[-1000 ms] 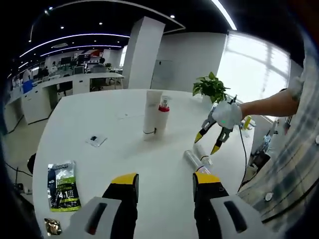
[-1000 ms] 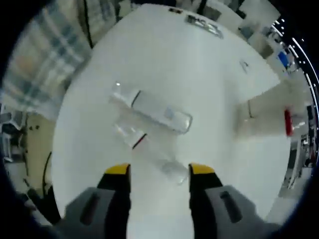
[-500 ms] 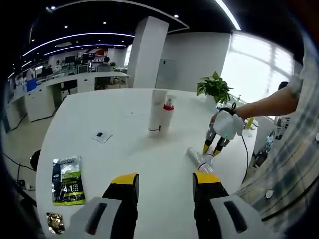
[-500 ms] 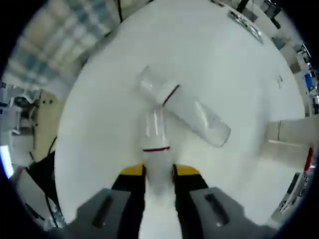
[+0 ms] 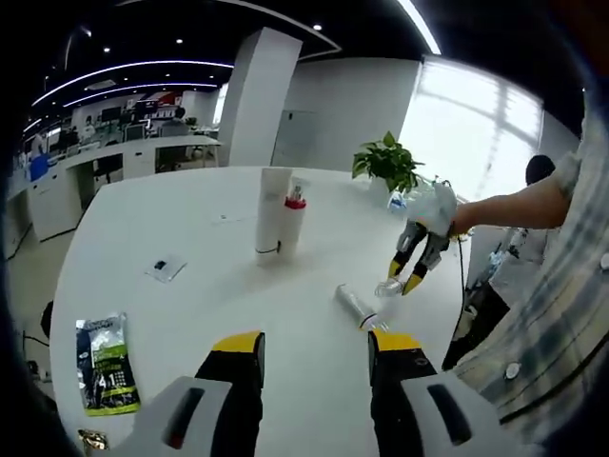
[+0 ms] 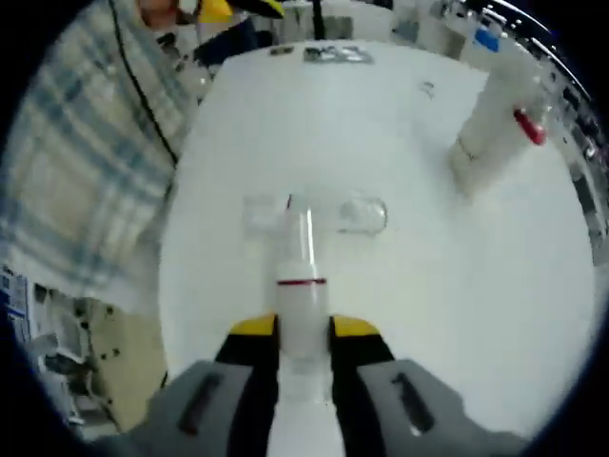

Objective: Arrange the skincare products in the storage area until every visible bottle or jar stands upright without overlapping.

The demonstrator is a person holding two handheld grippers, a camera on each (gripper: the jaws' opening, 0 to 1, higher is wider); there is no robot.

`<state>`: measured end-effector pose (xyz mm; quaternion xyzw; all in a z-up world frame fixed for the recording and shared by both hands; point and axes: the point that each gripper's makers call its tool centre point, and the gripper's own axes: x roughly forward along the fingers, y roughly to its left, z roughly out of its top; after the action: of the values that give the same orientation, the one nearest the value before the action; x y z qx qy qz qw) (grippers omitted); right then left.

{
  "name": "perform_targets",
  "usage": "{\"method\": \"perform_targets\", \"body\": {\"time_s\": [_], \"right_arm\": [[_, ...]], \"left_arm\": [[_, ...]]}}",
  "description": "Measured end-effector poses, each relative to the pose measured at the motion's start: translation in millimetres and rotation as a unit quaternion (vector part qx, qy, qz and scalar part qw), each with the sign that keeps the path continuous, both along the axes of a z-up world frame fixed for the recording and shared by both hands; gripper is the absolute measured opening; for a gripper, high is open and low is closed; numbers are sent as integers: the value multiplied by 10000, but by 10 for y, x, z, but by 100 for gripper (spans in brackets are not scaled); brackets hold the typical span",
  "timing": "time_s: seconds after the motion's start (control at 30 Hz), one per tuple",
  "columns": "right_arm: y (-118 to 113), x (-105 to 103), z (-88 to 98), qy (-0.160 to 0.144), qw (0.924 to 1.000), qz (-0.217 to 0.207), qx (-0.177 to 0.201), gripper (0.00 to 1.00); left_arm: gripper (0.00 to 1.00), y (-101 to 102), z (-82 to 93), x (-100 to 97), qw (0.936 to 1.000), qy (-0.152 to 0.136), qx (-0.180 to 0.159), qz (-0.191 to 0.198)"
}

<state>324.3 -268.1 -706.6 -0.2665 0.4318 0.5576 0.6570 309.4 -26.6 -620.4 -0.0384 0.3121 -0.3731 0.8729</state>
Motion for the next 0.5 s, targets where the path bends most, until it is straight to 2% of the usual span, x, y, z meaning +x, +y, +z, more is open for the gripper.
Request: {"method": "perform_targets", "body": {"time_s": [0.03, 0.1, 0.17, 0.2, 0.23, 0.33, 0.4, 0.47, 0.5], "right_arm": [[24, 8, 54, 7, 9996, -203, 188, 17], [125, 20, 205, 139, 9933, -821, 804, 17], [294, 3, 393, 333, 9785, -1346, 1525, 17], [405, -5, 507, 418, 9670, -1577, 1956, 17], [444, -7, 541, 435, 9632, -1636, 2089, 17], [752, -70, 782, 769, 9306, -1980, 2981, 17], [921, -109, 885, 918, 9174, -1975, 3331, 17], [1142, -165, 1060, 1139, 8977, -1943, 3788, 17], [1235, -188, 1132, 1236, 8885, -1842, 4018, 17]], "left_arm": [[45, -36, 17, 23, 10000, -10, -27, -67], [45, -108, 62, 51, 9997, 2, -157, -189], [45, -186, 127, 65, 9990, 25, -318, -297], [45, -213, 152, 68, 9987, 30, -379, -340], [45, -242, 179, 71, 9983, 30, -444, -381], [45, -385, 294, 45, 9950, 156, -817, -551], [45, -486, 390, 13, 9911, 233, -1114, -694], [46, -577, 492, -11, 9855, 318, -1452, -815], [46, -593, 512, -16, 9844, 338, -1512, -837]]}}
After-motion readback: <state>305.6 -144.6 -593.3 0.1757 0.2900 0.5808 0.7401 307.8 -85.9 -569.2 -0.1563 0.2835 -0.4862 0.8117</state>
